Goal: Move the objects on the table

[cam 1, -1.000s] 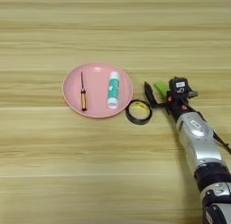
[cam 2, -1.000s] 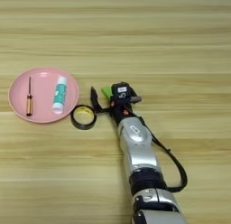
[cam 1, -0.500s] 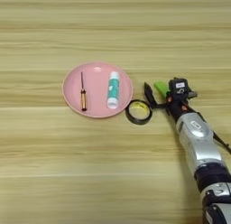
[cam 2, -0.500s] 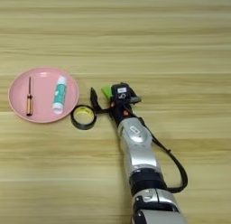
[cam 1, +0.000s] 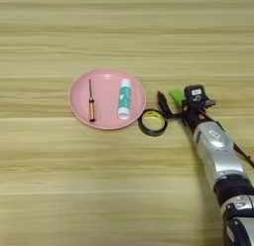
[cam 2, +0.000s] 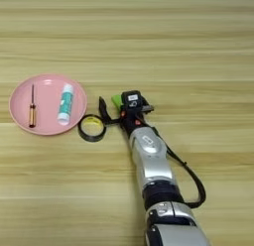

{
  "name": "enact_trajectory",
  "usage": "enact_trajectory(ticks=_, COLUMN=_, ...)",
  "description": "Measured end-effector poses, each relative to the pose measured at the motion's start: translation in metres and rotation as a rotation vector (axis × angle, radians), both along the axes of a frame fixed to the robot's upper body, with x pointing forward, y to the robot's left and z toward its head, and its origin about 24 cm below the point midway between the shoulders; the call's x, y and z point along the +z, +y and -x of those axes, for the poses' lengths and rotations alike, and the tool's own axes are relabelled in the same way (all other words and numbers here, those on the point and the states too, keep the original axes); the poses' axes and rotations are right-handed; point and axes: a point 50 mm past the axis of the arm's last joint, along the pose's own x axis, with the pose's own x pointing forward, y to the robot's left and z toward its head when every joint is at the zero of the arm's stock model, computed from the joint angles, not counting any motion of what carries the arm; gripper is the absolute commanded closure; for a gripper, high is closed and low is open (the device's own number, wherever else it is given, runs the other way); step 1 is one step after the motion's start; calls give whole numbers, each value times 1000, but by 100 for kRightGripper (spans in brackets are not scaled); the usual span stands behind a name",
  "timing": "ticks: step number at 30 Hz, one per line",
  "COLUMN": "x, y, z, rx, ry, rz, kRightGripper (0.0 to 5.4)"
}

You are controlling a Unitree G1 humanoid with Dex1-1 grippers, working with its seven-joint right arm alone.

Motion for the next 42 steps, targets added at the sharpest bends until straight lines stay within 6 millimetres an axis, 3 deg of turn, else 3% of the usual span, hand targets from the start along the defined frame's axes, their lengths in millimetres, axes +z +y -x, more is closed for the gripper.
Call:
enact_trajectory(ticks=16, x=-3, y=-2, z=-10, rx=-10, ry=105, rz=-52, kRightGripper=1)
enact_trajectory(ticks=42, x=0, y=-2, z=-10, rx=2, ry=127, rz=-49, kRightGripper=1)
